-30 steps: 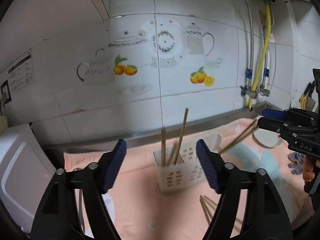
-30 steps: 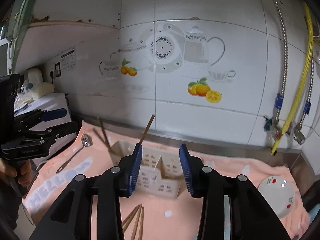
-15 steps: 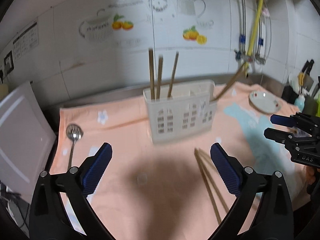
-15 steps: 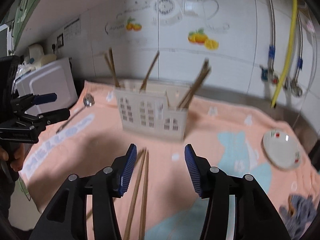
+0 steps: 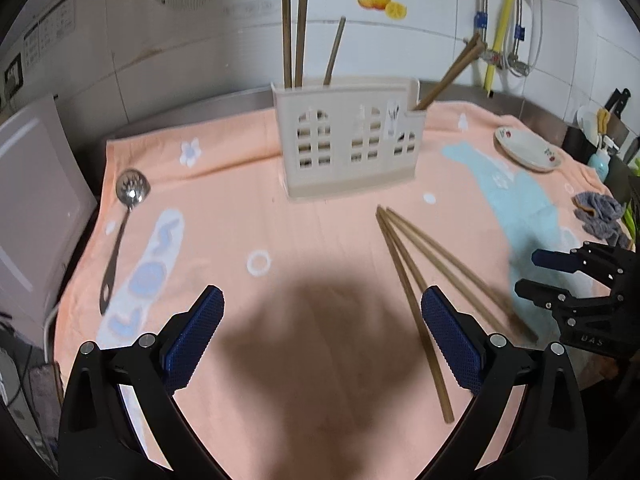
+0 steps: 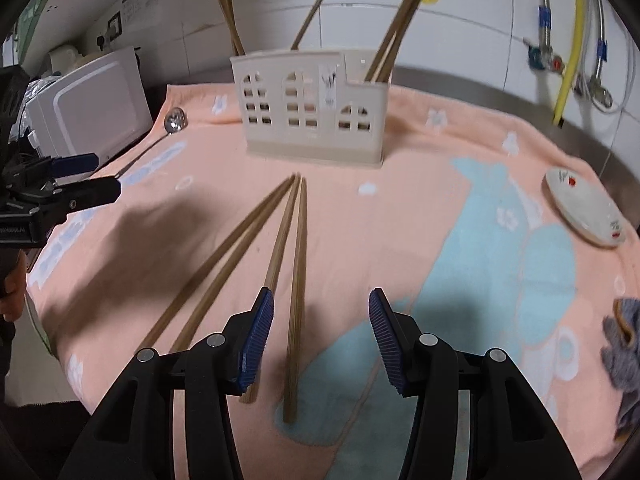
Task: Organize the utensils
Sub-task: 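Move the left tool back to the chopsticks while the right tool closes on one, then close the left tool on a chopstick while the right tool holds its own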
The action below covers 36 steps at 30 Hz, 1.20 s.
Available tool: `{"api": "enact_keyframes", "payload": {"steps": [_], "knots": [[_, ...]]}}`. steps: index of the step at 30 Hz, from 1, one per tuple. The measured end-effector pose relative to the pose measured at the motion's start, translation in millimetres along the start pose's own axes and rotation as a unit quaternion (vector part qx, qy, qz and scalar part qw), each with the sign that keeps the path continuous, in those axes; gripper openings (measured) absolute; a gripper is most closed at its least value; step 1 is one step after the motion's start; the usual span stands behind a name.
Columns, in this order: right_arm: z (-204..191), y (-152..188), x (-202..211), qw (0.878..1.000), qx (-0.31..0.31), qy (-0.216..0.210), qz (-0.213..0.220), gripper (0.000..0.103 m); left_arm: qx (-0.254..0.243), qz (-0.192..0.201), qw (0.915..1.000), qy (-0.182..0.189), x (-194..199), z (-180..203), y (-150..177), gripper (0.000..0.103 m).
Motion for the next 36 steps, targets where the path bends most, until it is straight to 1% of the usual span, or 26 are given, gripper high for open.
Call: {"api": "enact_keyframes", "payload": {"steps": [5,7,8,10,11,15,18,23,27,29,30,32,33,35,36], "knots": [[-5.8,7.9,-7.5,1.000,-0.004,-0.009,-0.012,0.039,0.006,-0.019,0.9998,-0.008,-7.1,-6.2,15.0,0.098],[-8.7,10.7,-10.5,1.000,-0.003,-0.012,-0.018,0.034,0.012,-0.027,0.9995,-0.009,-9.6,-9.3,19.7,0.098],[-9.6,12.2,-11.5,1.000,-0.003,-0.014,-0.020,0.029,0.016,-0.031,0.9993,-0.009,-10.9,-10.8,22.4,0.098],[-11.7,14.5,-14.9,1.000,-0.004,-0.019,-0.025,0.026,0.019,-0.039,0.9990,-0.008,-12.9,-12.3,27.5,0.098],[-12.8,15.4,-16.7,0.999,-0.003,-0.019,-0.027,0.022,0.019,-0.041,0.9989,-0.009,-13.7,-12.4,29.7,0.098],[-14.5,16.6,-20.1,0.999,-0.003,-0.023,-0.031,0.015,0.022,-0.050,0.9985,-0.004,-15.1,-11.1,36.2,0.098],[-15.1,16.9,-20.5,0.999,-0.002,-0.024,-0.031,0.013,0.023,-0.055,0.9982,0.003,-16.3,-8.0,40.0,0.098],[-16.1,18.0,-22.2,0.999,0.004,-0.022,-0.033,0.013,0.017,-0.060,0.9980,0.015,-17.2,3.0,45.3,0.098],[-17.4,18.9,-21.3,0.999,0.011,-0.014,-0.032,0.007,0.014,-0.060,0.9977,0.028,-16.5,12.0,48.3,0.096],[-16.5,19.5,-21.0,0.999,0.009,-0.015,-0.031,0.006,0.010,-0.064,0.9972,0.037,-16.7,17.3,50.3,0.083],[-15.7,19.9,-20.6,0.999,0.007,-0.016,-0.030,0.006,0.010,-0.066,0.9969,0.042,-17.4,19.2,51.1,0.080],[-15.3,21.2,-19.9,0.999,0.004,-0.017,-0.028,0.006,0.012,-0.076,0.9954,0.056,-19.6,23.3,53.2,0.068],[-15.2,21.8,-19.4,0.999,0.003,-0.017,-0.027,0.006,0.014,-0.080,0.9948,0.061,-20.9,25.0,54.1,0.066],[-14.8,22.4,-18.7,1.000,0.001,-0.017,-0.025,0.006,0.014,-0.088,0.9933,0.073,-23.4,30.0,56.6,0.055],[-14.7,22.5,-18.4,1.000,0.000,-0.018,-0.025,0.006,0.012,-0.092,0.9927,0.077,-24.4,32.5,57.6,0.052]]}}
Point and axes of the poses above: each gripper's, at about its wrist camera, not at the fingertips, and x roughly against the way its jaws point, z to its right, y to its underside, the point moved 2 cm from there along -x, roughly the way its jaws point, and after that the axes turned 15 degrees about x, right-handed, at the moved point
